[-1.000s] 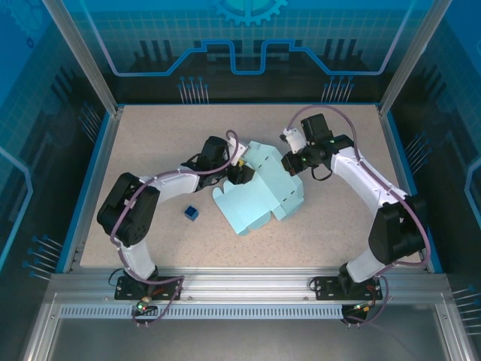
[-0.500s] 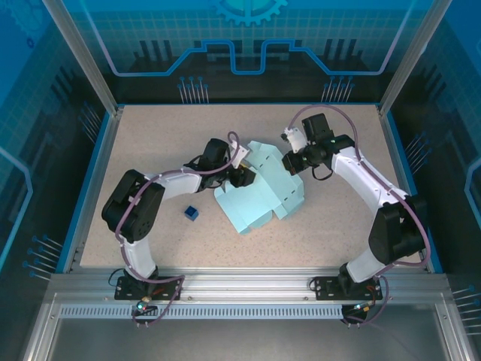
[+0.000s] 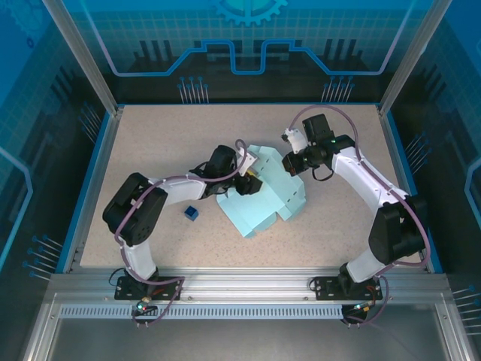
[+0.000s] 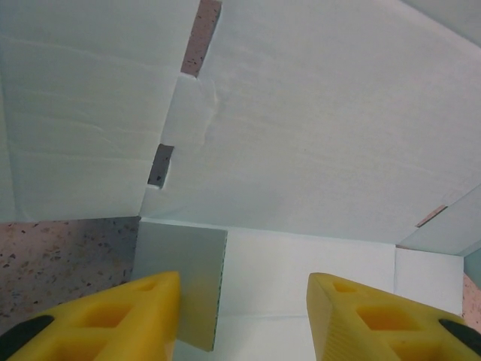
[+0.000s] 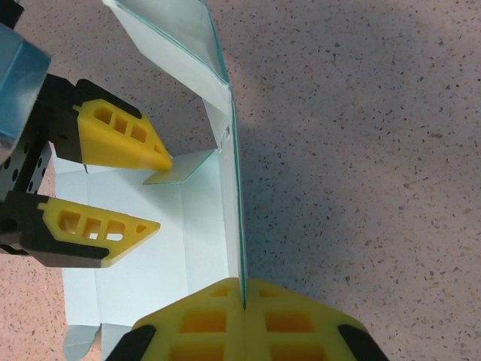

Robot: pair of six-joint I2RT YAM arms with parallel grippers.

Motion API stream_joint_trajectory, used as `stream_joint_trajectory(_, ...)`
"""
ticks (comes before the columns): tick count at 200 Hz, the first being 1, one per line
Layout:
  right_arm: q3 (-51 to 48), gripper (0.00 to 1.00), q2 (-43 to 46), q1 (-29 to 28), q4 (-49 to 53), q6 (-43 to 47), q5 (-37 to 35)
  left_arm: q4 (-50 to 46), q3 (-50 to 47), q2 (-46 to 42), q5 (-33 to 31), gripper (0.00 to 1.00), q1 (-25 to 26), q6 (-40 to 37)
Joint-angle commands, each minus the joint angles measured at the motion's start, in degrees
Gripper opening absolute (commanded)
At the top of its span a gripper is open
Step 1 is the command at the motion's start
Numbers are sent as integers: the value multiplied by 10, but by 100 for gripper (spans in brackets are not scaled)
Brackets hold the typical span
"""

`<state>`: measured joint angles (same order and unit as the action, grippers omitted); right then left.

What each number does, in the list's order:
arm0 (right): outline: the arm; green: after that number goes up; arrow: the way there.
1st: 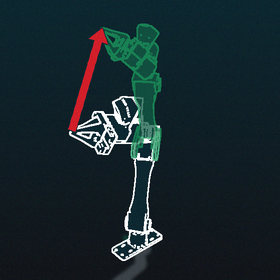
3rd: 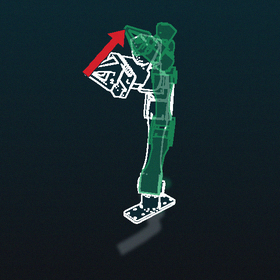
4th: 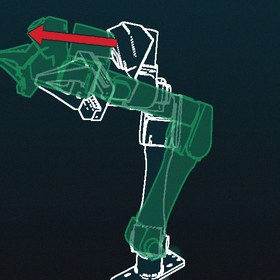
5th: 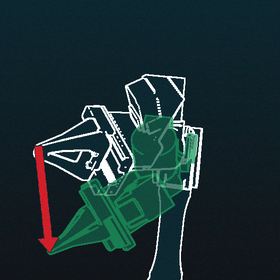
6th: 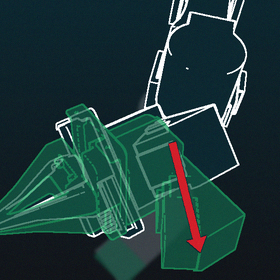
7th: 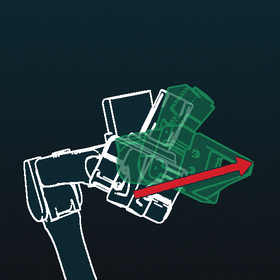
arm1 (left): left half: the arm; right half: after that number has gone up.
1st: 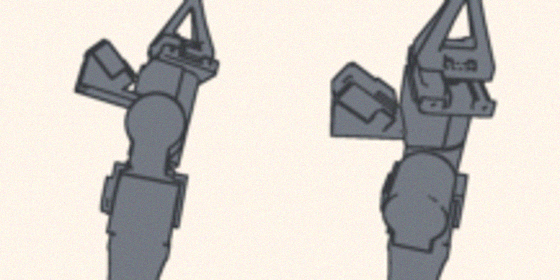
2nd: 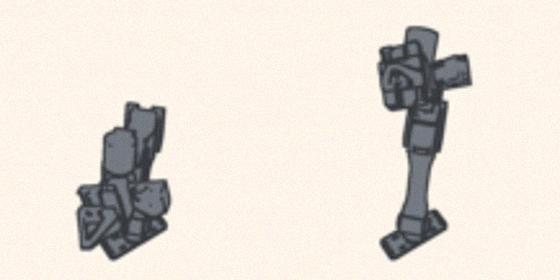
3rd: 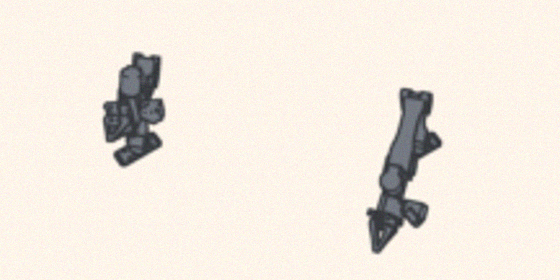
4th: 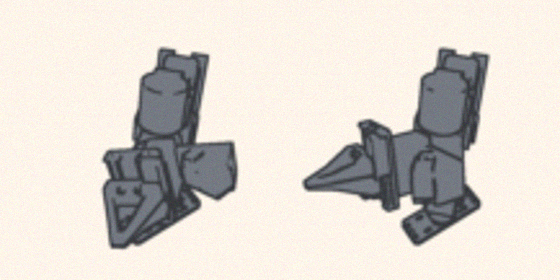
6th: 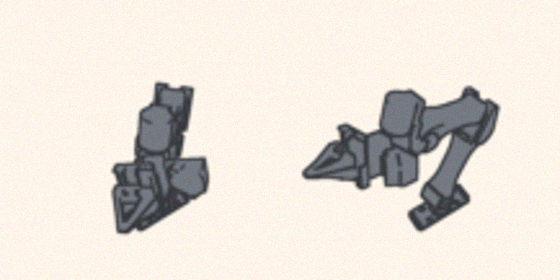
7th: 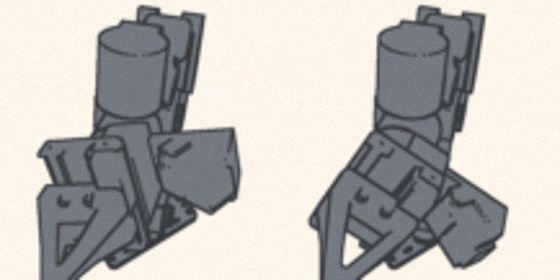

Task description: Fold the paper box

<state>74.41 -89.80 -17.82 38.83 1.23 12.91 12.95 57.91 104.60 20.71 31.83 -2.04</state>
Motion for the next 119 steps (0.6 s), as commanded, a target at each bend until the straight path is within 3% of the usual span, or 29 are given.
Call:
stream_joint_trajectory(1,-7,0,-8,7,-34,-17,27,21,1,26,16,49,13,-10)
stream_joint_trajectory(66,-10,0,-1,7,-32,-6,5,46,-4,26,38,52,17,-5)
stream_joint_trajectory(119,-10,0,12,9,-15,37,-12,51,5,-29,81,55,-23,25)
